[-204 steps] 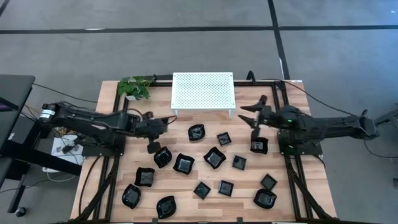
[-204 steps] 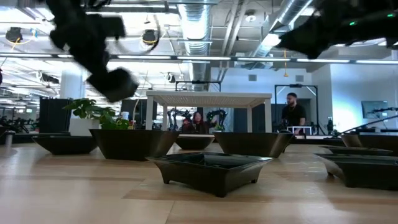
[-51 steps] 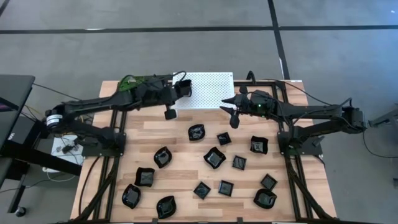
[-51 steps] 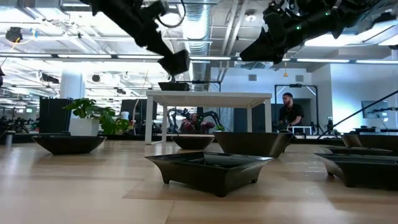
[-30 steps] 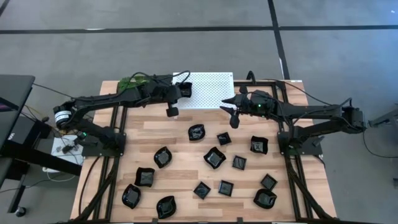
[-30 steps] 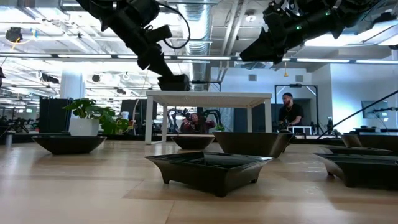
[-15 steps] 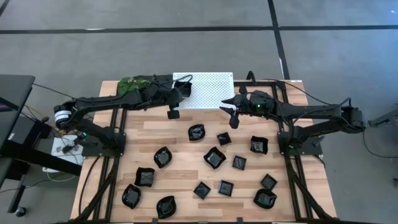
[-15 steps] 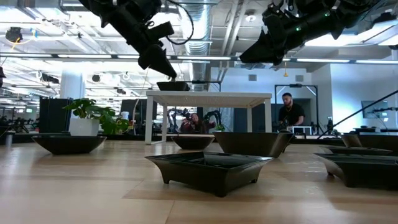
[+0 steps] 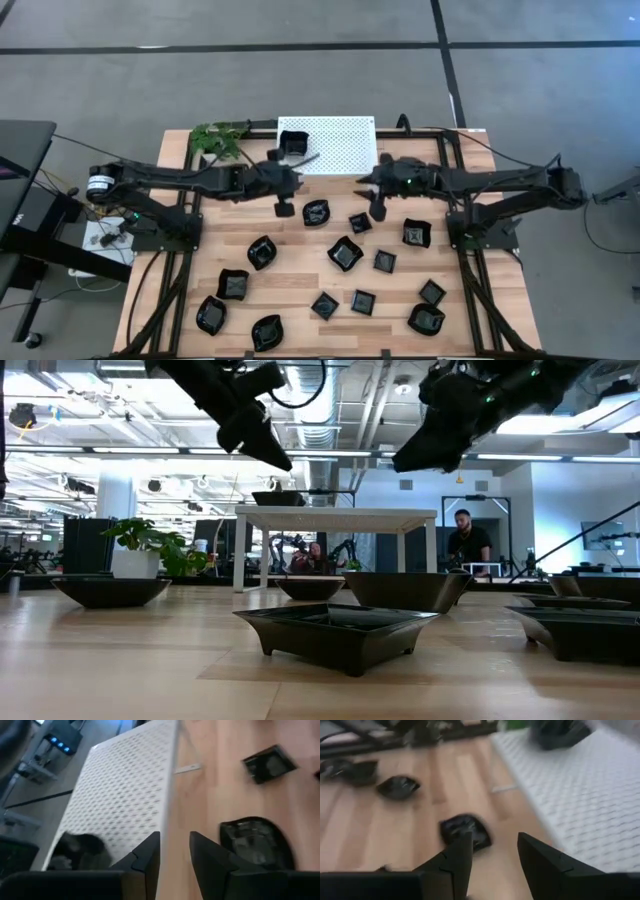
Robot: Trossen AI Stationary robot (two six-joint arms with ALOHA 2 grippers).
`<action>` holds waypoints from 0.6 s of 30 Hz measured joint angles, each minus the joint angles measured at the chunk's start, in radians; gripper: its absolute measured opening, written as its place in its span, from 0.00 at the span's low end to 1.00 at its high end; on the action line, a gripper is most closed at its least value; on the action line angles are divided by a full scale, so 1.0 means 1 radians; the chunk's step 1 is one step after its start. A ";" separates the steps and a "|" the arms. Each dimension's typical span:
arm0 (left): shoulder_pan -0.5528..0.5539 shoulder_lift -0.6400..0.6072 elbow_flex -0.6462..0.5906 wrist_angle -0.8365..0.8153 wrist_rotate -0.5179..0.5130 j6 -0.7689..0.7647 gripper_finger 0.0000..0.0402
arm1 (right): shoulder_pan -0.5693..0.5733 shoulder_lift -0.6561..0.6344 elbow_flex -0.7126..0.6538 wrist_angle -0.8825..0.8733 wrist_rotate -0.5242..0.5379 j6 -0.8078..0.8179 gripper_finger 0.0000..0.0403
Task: Pick & Place Mini shaped plates
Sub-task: Stack the black distorted square plate on top of the black distorted square plates on the shelf
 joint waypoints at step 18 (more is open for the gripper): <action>-0.036 0.000 -0.017 0.001 -0.001 0.004 0.27 | 0.280 -0.023 0.013 -0.627 -0.044 0.498 0.39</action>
